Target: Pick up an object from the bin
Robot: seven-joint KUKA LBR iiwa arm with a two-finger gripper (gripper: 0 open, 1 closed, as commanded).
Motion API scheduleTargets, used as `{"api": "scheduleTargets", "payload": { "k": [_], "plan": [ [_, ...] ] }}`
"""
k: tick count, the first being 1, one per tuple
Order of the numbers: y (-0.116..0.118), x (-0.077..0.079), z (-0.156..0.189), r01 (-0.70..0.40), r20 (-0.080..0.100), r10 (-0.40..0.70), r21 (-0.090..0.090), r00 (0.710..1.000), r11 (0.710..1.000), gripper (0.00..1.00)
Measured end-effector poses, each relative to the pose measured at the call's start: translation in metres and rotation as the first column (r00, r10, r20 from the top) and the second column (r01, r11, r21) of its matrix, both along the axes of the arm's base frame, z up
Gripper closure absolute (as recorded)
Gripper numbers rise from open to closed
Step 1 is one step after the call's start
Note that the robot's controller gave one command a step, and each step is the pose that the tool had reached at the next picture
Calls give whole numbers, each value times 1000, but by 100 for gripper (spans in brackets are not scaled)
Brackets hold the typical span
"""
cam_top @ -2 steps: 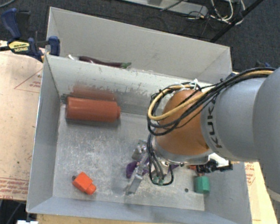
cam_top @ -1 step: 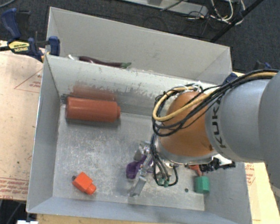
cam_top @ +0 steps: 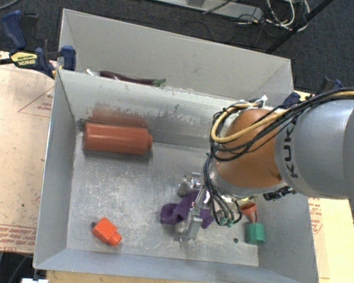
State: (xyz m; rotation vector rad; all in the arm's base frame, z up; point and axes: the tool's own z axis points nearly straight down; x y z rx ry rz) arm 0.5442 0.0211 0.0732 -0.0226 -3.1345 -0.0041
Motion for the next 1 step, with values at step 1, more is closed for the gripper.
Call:
{"api": "scheduleTargets", "payload": {
  "k": [1],
  "plan": [
    [-12,3,-2,148,1,-148,1,989,989,100]
  ]
}}
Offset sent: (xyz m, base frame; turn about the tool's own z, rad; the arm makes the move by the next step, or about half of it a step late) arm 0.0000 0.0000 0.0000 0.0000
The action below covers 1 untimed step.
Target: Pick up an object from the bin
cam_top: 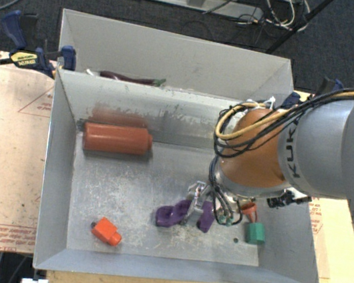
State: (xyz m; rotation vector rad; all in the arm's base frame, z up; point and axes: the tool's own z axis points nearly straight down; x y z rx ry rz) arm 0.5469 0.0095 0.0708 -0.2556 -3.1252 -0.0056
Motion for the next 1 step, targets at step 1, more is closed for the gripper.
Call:
{"api": "scheduleTargets", "payload": {
  "k": [1],
  "plan": [
    [0,0,0,0,0,0,0,1000,1000,100]
  ]
}}
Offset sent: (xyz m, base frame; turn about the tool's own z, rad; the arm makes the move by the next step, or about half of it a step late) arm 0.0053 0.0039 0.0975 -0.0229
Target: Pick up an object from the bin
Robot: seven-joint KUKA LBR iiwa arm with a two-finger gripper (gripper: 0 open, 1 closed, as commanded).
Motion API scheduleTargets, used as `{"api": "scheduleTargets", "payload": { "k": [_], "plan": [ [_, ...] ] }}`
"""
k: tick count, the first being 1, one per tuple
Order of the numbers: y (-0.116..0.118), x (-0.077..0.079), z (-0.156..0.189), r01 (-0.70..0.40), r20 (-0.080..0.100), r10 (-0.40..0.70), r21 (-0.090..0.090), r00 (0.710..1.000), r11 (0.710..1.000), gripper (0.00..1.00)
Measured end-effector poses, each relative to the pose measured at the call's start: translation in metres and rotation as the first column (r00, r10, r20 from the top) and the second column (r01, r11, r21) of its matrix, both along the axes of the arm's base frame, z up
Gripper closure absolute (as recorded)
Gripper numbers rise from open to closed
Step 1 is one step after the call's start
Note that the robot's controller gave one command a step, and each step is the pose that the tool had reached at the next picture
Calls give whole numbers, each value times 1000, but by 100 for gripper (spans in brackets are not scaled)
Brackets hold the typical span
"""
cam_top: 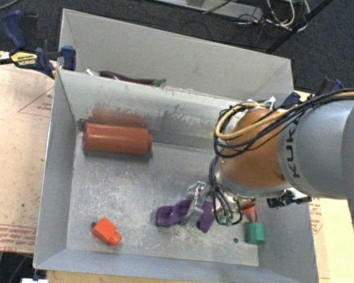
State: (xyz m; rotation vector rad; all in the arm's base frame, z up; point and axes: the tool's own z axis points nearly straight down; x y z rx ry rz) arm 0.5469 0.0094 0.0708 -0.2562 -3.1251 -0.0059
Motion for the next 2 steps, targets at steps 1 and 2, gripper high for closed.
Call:
{"api": "scheduleTargets", "payload": {
  "k": [1,2],
  "plan": [
    [4,6,97,-22,3,22,1,1000,1000,100],
    [4,6,97,-22,3,22,1,1000,1000,100]
  ]
}}
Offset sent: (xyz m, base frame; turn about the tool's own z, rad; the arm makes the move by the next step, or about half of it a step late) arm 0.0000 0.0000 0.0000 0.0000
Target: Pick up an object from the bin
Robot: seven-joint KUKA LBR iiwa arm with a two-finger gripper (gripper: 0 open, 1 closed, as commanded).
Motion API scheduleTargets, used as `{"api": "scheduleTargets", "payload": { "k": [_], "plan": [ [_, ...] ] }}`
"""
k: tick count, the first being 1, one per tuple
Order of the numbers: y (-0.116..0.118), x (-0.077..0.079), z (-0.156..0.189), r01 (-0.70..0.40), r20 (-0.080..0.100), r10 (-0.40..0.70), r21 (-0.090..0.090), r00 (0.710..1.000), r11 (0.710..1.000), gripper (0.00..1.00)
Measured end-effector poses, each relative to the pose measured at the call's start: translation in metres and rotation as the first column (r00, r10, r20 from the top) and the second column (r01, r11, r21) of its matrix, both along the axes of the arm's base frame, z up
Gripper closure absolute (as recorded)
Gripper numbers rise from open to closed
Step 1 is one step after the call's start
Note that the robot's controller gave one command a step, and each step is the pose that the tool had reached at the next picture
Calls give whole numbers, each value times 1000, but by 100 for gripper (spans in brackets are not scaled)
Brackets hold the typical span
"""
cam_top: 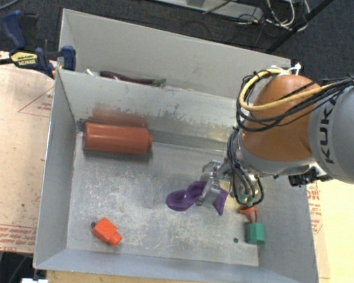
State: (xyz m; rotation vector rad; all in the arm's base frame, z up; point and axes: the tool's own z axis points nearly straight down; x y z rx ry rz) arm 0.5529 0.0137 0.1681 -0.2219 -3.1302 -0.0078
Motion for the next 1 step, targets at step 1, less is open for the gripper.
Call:
{"api": "scheduleTargets", "payload": {
  "k": [1],
  "plan": [
    [-2,1,46,-13,-6,13,0,1000,1000,100]
  ]
}}
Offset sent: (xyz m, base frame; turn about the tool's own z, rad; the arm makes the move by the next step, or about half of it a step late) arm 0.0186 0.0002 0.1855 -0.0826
